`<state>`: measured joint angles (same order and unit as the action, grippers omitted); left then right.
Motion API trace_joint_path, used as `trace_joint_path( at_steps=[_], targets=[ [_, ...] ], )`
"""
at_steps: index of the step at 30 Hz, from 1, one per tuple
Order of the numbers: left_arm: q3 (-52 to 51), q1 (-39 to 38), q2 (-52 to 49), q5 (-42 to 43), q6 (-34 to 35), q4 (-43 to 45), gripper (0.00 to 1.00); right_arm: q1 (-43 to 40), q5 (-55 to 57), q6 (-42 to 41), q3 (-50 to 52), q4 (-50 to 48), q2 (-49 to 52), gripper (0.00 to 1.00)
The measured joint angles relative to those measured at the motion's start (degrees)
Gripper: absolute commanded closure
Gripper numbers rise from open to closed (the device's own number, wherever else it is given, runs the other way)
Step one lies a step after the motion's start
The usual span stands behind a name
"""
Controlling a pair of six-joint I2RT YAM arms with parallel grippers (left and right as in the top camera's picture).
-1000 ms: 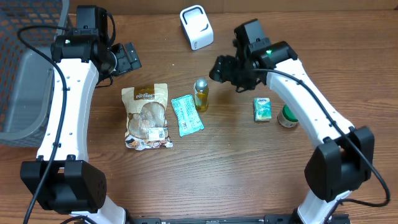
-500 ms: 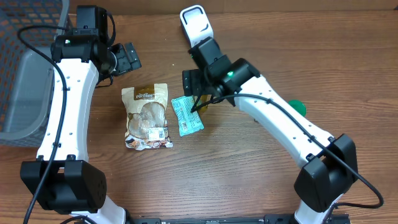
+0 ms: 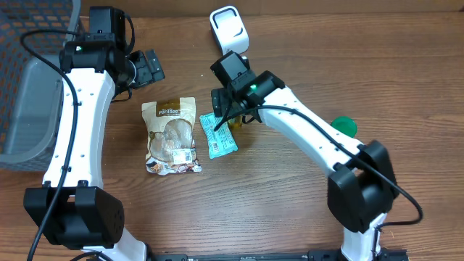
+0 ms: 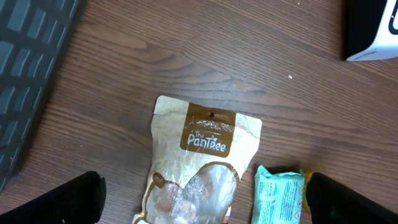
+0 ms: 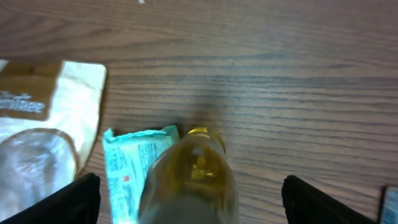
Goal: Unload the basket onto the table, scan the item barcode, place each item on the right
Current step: 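Move the right gripper left over the yellow Vim bottle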
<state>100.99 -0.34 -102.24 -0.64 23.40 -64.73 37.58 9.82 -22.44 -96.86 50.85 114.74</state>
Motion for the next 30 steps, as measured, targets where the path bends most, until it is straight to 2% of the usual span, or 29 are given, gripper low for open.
trace_joint_path(
  at_steps=[3, 8, 10, 17, 21, 25, 30],
  targets=[
    [0.00, 0.00, 0.00, 0.00, 0.00, 0.00, 0.00, 0.00, 0.02, 0.07, 0.02, -0.13, 1.29, 0.27],
    [0.00, 0.00, 0.00, -0.02, 0.00, 0.00, 0.00, 0.00, 0.04, 0.15, 0.02, -0.28, 1.55, 0.30],
    [0.00, 0.00, 0.00, -0.02, 0.00, 0.00, 0.00, 0.00, 0.07, 0.20, 0.02, -0.26, 1.55, 0.40],
    [0.00, 0.00, 0.00, 0.00, 0.00, 0.00, 0.00, -0.07, 0.07, 0.00, 0.02, -0.26, 1.57, 0.59],
    [0.00, 0.00, 0.00, -0.02, 0.00, 0.00, 0.00, -0.07, 0.15, -0.55, 0.02, -0.28, 1.57, 0.63],
    [0.00, 0.00, 0.00, 0.00, 0.00, 0.00, 0.00, -0.09, 0.26, -1.51, 0.02, -0.20, 1.57, 0.72],
    [0.00, 0.00, 0.00, 0.00, 0.00, 0.00, 0.00, -0.42, 0.00, -2.73, 0.02, 1.62, 0.76, 0.73]
  ],
)
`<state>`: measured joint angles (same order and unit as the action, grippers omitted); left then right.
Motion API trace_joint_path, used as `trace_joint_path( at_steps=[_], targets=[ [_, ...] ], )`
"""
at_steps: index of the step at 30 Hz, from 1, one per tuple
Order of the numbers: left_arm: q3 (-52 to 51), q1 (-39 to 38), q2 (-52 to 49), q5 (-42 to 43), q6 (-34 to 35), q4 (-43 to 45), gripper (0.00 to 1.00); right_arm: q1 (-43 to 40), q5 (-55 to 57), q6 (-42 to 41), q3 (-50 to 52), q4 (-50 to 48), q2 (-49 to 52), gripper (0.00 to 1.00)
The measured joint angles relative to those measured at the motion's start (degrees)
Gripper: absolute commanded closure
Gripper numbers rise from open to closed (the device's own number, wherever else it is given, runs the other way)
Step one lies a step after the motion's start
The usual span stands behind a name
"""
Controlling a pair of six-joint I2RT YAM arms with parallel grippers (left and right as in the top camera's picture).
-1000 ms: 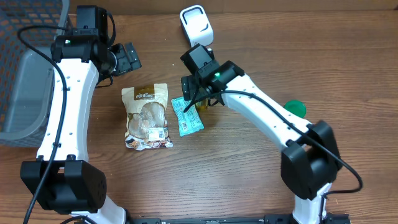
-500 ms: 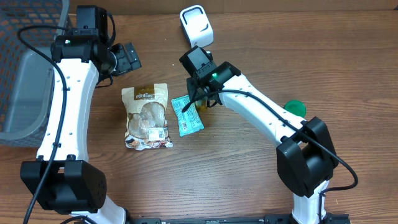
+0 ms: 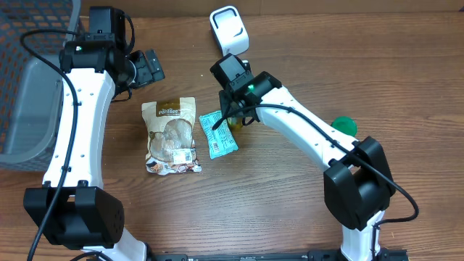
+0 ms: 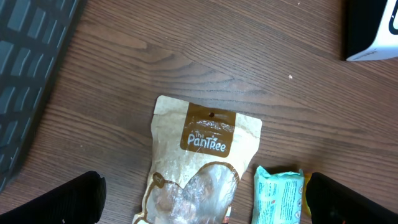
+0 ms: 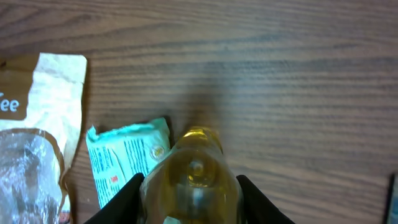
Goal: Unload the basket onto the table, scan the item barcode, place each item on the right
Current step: 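Move the right gripper left over the yellow Vim bottle, then close the right gripper on the Vim bottle cap and lift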
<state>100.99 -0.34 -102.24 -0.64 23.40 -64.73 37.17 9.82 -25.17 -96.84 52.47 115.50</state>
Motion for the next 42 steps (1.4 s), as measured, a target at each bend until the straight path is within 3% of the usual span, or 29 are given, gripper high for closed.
trace_joint_path(
  at_steps=[10, 21, 22, 24, 30, 42],
  targets=[
    [0.00, 0.00, 0.00, -0.02, 0.00, 0.00, 0.00, -5.16, -2.10, -2.34, 0.00, 10.62, -11.91, 0.74],
    [0.00, 0.00, 0.00, 0.00, 0.00, 0.00, 0.00, -8.66, -7.21, -3.08, 1.95, 17.31, -12.98, 0.76],
    [0.00, 0.00, 0.00, 0.00, 0.00, 0.00, 0.00, -8.63, -7.67, -3.13, 2.56, 17.38, -12.98, 0.87],
    [0.00, 0.00, 0.00, -0.02, 0.00, 0.00, 0.00, -8.63, -8.85, -3.15, 3.63, 17.66, -12.98, 0.93],
    [0.00, 0.00, 0.00, -0.02, 0.00, 0.00, 0.00, -8.63, -14.40, -2.75, 4.09, 17.79, -12.96, 0.90],
    [0.00, 0.00, 0.00, -0.02, 0.00, 0.00, 0.00, -9.33, -41.38, 14.67, 4.09, 20.70, -14.14, 0.89]
  ],
)
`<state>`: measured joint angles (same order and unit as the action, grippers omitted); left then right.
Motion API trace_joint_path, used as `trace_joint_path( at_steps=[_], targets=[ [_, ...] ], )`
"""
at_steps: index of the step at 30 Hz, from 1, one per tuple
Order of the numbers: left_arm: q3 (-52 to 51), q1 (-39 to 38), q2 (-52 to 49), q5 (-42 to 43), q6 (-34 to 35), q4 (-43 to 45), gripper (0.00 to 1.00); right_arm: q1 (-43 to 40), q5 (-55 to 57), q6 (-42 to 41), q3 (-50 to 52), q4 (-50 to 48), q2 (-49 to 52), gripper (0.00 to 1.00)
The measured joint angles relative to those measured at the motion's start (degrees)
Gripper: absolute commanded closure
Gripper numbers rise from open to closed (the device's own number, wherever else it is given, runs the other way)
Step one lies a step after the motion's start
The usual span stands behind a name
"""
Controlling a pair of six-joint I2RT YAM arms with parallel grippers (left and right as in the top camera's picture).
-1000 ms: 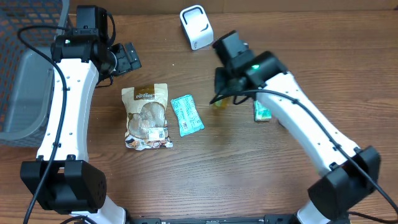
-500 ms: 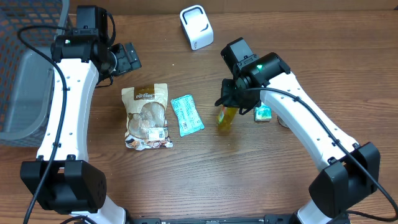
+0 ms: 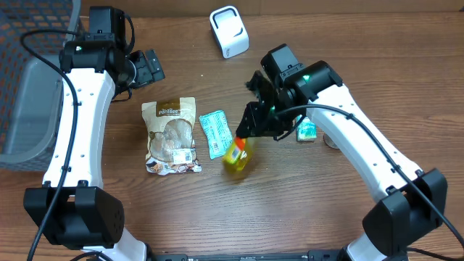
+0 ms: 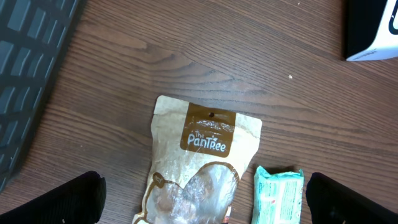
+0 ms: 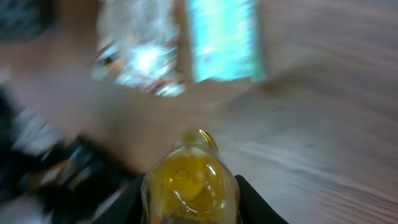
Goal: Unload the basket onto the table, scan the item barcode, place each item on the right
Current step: 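Close the right gripper on the Vim bottle cap and lift, then tilt the Vim bottle and swing it toward the right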
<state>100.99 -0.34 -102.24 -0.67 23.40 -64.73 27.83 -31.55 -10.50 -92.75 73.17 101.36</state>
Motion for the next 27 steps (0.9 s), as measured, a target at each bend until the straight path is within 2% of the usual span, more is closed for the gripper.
trace_joint_path(
  at_steps=[5, 9, 14, 21, 27],
  targets=[
    [0.00, 0.00, 0.00, 0.02, 0.00, 0.00, 0.00, 0.00, -15.69, 11.69, 0.00, 3.52, -1.99, 0.89],
    [0.00, 0.00, 0.00, 0.02, 0.00, 0.00, 0.00, -0.11, -22.69, 19.10, 0.00, 8.15, -2.64, 0.89],
    [0.00, 0.00, 0.00, 0.00, 0.00, 0.02, 0.00, -2.01, -26.05, 27.08, 0.04, 14.93, -2.64, 0.89],
    [0.00, 0.00, 0.00, 0.00, 0.00, 0.02, 0.01, -8.79, -29.11, 41.05, 0.09, 23.63, -2.64, 0.89],
    [0.00, 0.00, 0.00, 0.00, 0.00, 0.00, 0.00, -12.46, -30.03, 44.72, 0.09, 23.78, -2.64, 0.89]
  ],
)
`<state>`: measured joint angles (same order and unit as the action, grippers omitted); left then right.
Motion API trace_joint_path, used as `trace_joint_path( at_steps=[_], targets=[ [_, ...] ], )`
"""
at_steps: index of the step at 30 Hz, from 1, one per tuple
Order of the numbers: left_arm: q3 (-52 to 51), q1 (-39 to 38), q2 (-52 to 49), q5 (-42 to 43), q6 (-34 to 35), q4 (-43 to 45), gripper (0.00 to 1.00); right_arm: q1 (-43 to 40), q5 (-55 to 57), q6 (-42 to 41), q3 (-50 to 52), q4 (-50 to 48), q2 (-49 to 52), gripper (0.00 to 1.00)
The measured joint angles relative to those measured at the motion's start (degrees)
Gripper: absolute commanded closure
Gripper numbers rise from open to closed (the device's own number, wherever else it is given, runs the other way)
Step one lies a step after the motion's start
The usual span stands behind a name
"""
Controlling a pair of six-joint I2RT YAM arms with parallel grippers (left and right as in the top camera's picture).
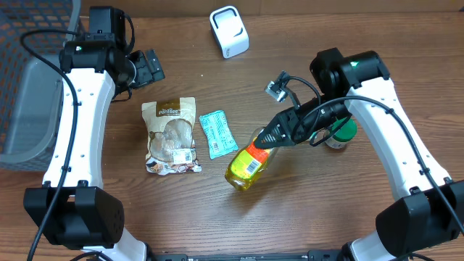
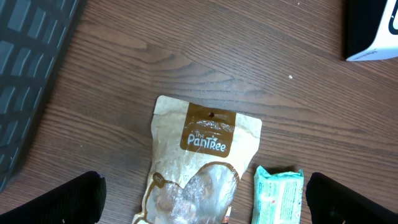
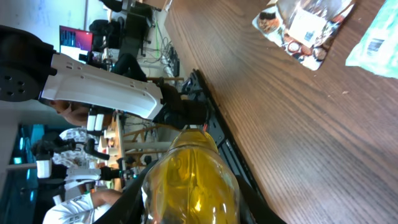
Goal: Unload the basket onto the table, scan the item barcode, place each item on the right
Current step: 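Tilt the Vim bottle and swing it toward the right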
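My right gripper (image 1: 281,133) is shut on a yellow bottle (image 1: 249,164), held tilted above the table in front of the teal packet (image 1: 217,134). The bottle's label with its barcode (image 1: 251,166) faces up toward the overhead camera. In the right wrist view the yellow bottle (image 3: 191,180) fills the gap between the dark fingers, and the right gripper (image 3: 191,202) looks sideways across the table. The white scanner (image 1: 229,30) stands at the back of the table, apart from the bottle. My left gripper (image 1: 149,67) hangs open at the back left, above the Pantree pouch (image 2: 202,162).
A Pantree pouch (image 1: 172,135) and the teal packet lie side by side at centre left. A green-capped jar (image 1: 341,131) stands under my right arm. A grey basket (image 1: 29,109) sits at the far left edge. The scanner's corner (image 2: 373,28) shows top right in the left wrist view.
My right gripper has moved to the right and turned, so the bottle lies more level with its label up. The left arm has not moved.
My right gripper stood open around the upright bottle beside the teal packet. Then it was shut on the bottle there. Later it held the bottle tilted above the table in front of the packet. Now the bottle is held farther right, label upward.
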<state>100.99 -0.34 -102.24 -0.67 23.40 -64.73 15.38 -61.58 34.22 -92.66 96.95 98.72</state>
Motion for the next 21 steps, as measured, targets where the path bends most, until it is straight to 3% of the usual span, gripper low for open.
trace_joint_path(
  at_steps=[21],
  targets=[
    [0.00, 0.00, 0.00, 0.02, 0.00, 0.00, 0.00, -0.07, -1.01, 1.79, 0.00, 0.09, 0.00, 0.89]
  ],
)
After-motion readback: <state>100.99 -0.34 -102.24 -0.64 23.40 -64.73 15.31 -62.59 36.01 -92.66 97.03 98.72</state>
